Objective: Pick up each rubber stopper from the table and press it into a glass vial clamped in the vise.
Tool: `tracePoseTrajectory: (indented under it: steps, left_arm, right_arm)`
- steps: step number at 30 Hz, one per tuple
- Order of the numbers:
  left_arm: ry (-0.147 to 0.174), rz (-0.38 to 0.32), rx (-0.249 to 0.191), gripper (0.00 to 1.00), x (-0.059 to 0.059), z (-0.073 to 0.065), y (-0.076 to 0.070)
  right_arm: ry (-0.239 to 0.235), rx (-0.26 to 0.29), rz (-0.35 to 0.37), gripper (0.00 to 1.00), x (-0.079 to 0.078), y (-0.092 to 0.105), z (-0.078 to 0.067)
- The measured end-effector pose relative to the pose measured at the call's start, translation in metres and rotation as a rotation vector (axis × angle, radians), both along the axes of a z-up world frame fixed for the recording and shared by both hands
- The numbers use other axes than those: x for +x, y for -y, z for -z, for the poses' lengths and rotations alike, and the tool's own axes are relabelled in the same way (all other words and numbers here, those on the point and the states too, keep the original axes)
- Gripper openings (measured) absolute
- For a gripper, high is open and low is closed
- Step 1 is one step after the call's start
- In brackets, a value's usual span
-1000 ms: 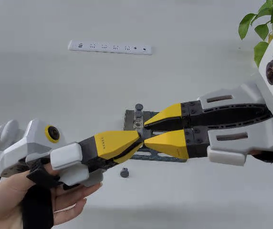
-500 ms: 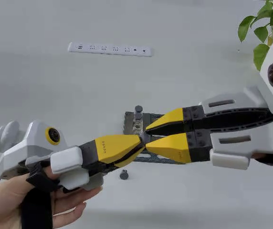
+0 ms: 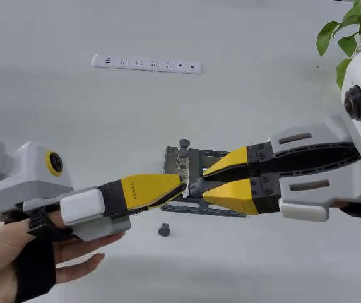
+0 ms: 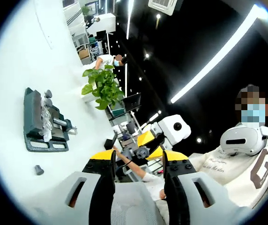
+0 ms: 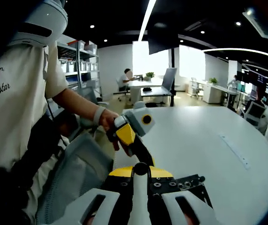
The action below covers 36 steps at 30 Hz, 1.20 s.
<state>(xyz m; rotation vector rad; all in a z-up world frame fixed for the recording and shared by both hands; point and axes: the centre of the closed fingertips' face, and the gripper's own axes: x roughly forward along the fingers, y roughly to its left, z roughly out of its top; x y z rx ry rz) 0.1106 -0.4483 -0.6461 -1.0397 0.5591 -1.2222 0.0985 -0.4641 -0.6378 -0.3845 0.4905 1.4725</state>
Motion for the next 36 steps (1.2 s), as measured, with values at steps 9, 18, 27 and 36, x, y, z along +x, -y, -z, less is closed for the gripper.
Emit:
tracePoseTrajectory:
  steps: [9,18,27,36]
  left_arm:
    - [0.231,-0.030,0.289,0.66,0.005,0.020,0.006]
    - [0.308,-0.088,0.428,0.71,0.012,0.033,0.001]
    - [0.329,-0.155,0.501,0.77,0.019,0.039,-0.007]
    - [0.356,-0.191,0.613,0.82,0.025,0.053,-0.016]
  right_arm:
    - [0.023,-0.293,-0.064,0.05,0.013,0.022,0.034]
    - [0.037,-0.482,-0.133,0.05,0.032,0.031,0.056]
    - [0.049,-0.605,-0.224,0.05,0.050,0.030,0.074]
    - [0.053,-0.691,-0.271,0.05,0.073,0.026,0.088]
